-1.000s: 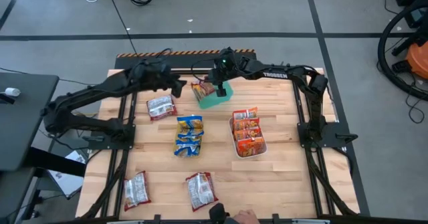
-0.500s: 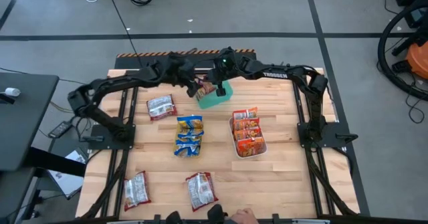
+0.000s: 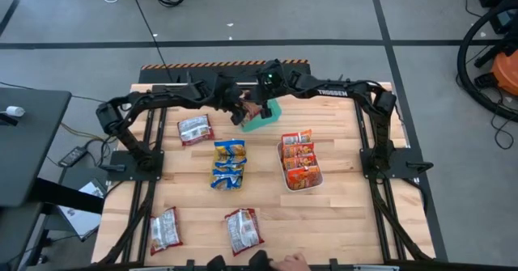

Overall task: Sort Maruchan noodles
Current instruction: Put the bottom right red noodle pack into the green bin

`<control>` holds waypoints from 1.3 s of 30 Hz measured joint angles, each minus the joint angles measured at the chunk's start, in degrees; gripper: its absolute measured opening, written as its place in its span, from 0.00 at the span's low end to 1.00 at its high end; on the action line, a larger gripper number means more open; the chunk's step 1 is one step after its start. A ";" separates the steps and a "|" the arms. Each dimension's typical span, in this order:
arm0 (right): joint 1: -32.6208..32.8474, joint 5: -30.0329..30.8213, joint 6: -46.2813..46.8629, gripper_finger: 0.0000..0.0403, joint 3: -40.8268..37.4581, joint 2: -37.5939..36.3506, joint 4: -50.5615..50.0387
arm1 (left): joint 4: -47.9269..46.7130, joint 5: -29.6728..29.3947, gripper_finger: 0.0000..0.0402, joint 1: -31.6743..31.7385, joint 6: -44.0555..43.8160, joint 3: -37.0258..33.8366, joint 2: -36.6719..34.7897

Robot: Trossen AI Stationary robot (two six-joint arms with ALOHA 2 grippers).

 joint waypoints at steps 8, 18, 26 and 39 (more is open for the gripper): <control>2.56 15.02 4.93 0.25 0.09 -5.80 -2.78 | -0.28 -1.98 0.28 0.06 -12.70 0.00 -0.02; 6.48 29.24 28.07 0.44 0.09 -22.98 -17.58 | -9.01 -16.43 0.20 -6.21 -30.85 8.11 -0.02; 10.07 29.22 36.66 0.44 0.08 -30.54 -20.83 | -19.02 -38.55 0.20 -12.18 -57.79 14.09 1.39; 14.34 28.81 36.23 0.44 0.05 -34.75 -27.99 | -40.34 -43.31 0.10 -17.40 -82.82 26.42 14.86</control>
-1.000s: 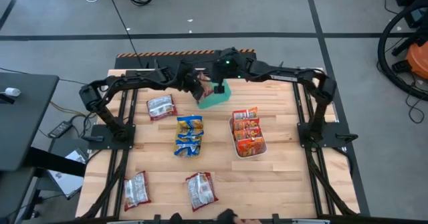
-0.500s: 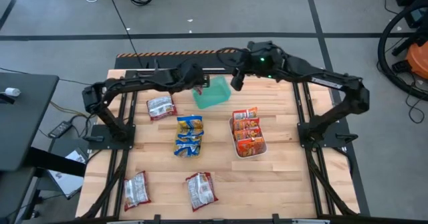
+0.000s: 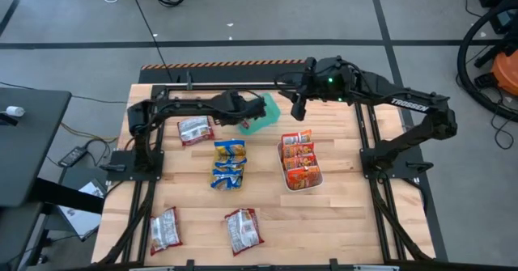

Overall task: Sort Maruchan noodles
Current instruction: Put the bottom right red noodle pack into the green bin

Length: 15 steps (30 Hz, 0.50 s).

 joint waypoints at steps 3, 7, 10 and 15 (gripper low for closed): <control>0.31 -0.55 0.00 0.44 -0.01 -0.72 -3.20 | -4.13 -0.16 0.10 -0.50 -4.24 1.58 0.83; 0.32 -1.01 0.00 0.44 -0.02 -1.23 -6.91 | -12.78 0.85 0.10 -0.39 -11.21 1.51 2.12; 0.31 -1.01 0.26 0.44 -0.03 -1.72 -9.32 | -15.17 1.16 0.10 1.21 -12.09 1.47 2.97; 0.31 -1.01 4.32 0.44 -0.03 -2.78 -12.91 | -5.10 0.14 0.09 4.66 4.35 1.47 5.00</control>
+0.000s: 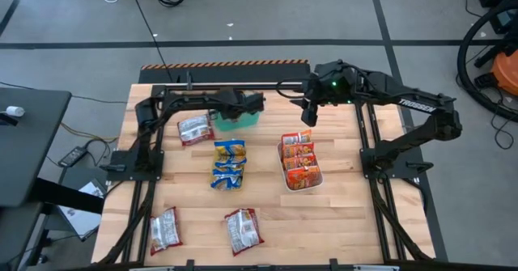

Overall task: Sort Maruchan noodles
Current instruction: Put the bottom right red noodle pack into the green bin

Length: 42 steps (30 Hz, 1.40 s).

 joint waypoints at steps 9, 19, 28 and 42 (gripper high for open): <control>-1.25 0.28 0.76 0.44 0.00 -1.92 -1.13 | 15.37 5.00 0.09 3.26 15.73 0.55 3.06; -4.94 0.39 0.25 0.44 0.00 -1.91 0.03 | 11.51 3.06 0.09 4.37 19.02 3.92 3.27; -6.26 0.09 0.23 0.44 0.00 -1.86 0.00 | -5.93 -1.79 0.09 5.06 18.62 7.85 3.14; -7.67 0.00 0.16 0.44 0.00 -1.84 0.29 | -5.79 2.48 0.20 6.31 17.56 5.73 3.14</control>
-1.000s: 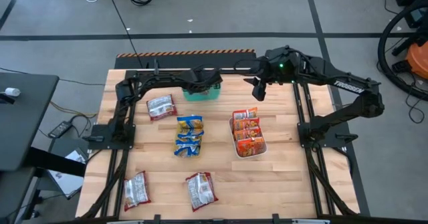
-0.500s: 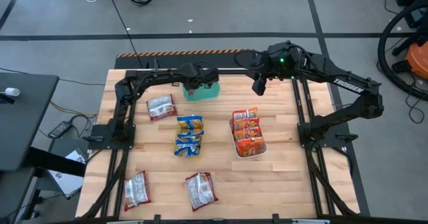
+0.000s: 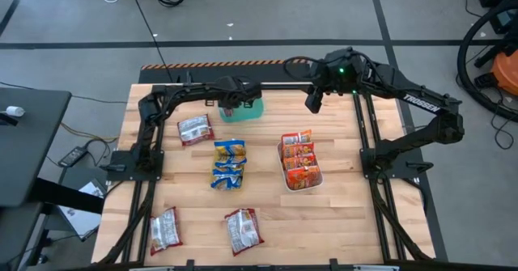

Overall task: Sort Maruchan noodles
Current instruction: Put the bottom right red noodle pack into the green bin, then put the top orange noodle pack into the white bin

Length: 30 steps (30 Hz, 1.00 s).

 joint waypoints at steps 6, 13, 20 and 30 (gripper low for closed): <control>-1.14 0.00 -0.05 0.44 0.00 0.00 -0.02 | -2.95 6.97 0.35 2.04 0.42 1.72 0.00; -2.20 -0.04 -1.09 0.44 0.00 0.02 -0.26 | -12.73 6.56 0.42 3.40 8.63 9.17 -0.24; -2.32 -0.09 -1.54 0.44 0.00 0.02 -1.38 | -25.04 8.68 0.42 3.20 15.33 19.04 -0.52; -2.18 -0.12 -2.91 0.44 0.00 0.02 -3.91 | -28.65 12.20 0.42 -5.50 17.74 7.43 -17.31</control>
